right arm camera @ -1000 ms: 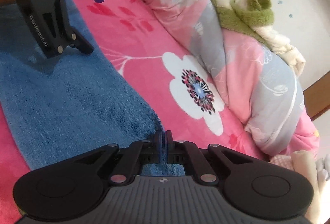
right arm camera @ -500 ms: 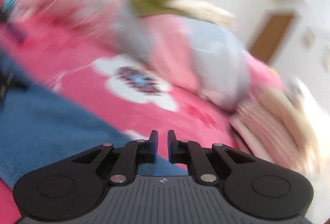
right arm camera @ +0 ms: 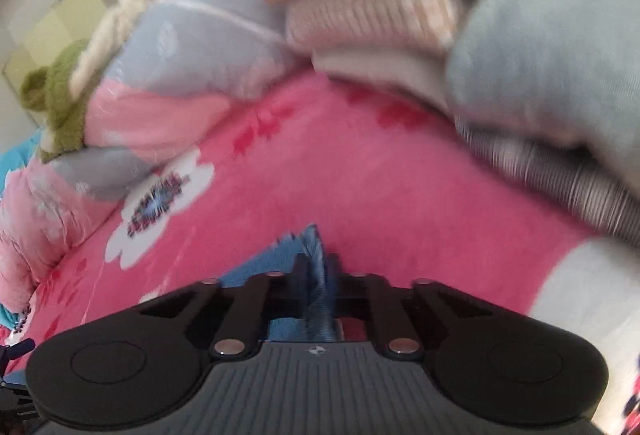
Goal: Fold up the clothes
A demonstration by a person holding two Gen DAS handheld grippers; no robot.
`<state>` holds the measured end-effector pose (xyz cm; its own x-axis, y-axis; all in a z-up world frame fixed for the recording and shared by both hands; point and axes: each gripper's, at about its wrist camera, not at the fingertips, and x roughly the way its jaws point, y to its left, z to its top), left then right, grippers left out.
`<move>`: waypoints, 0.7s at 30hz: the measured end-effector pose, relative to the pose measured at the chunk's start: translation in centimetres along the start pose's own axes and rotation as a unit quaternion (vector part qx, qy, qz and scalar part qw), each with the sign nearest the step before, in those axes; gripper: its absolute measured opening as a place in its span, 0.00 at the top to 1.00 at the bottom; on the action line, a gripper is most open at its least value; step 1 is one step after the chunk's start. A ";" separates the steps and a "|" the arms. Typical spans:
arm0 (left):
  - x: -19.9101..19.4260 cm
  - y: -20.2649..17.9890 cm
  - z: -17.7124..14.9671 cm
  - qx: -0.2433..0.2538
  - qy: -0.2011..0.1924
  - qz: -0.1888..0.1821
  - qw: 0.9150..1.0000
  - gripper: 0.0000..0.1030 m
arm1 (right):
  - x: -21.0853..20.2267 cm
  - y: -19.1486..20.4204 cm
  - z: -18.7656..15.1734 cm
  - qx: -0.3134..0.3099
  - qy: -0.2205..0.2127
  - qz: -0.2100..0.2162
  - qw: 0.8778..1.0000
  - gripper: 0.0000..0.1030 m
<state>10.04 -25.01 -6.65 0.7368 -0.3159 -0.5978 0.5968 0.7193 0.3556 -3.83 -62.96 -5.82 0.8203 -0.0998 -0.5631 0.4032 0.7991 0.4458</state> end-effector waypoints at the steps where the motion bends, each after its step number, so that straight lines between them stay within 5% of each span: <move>1: 0.0 0.0 0.0 0.001 0.000 0.003 1.000 0.07 | -0.4 0.0 0.1 -0.001 -0.014 0.009 1.000 0.96; 7: -0.1 0.3 -0.3 -0.008 0.006 0.015 1.000 0.07 | 1.0 -1.1 0.5 0.013 -0.023 0.026 0.999 0.96; 11: -0.1 0.5 -0.3 -0.014 0.008 0.013 1.000 0.07 | 2.9 -2.6 0.0 0.048 0.006 0.010 0.999 0.95; 13: -0.1 0.6 -0.4 -0.017 0.008 0.012 1.000 0.06 | 1.2 -2.3 0.2 0.054 -0.013 -0.016 0.998 0.88; 18: 0.0 0.5 -0.4 -0.024 0.009 0.016 1.000 0.06 | -3.6 3.2 -0.7 -0.076 -0.082 -0.016 0.994 0.88; 21: 0.1 0.6 -0.5 -0.034 0.009 0.014 0.999 0.05 | -2.6 6.8 -3.0 -0.158 -0.034 0.047 0.986 0.88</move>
<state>10.32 -24.29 -6.85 0.7469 -0.2840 -0.6013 0.5527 0.7679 0.3238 -4.41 -55.49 -3.37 0.8778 -0.0486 -0.4766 0.1870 0.9507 0.2475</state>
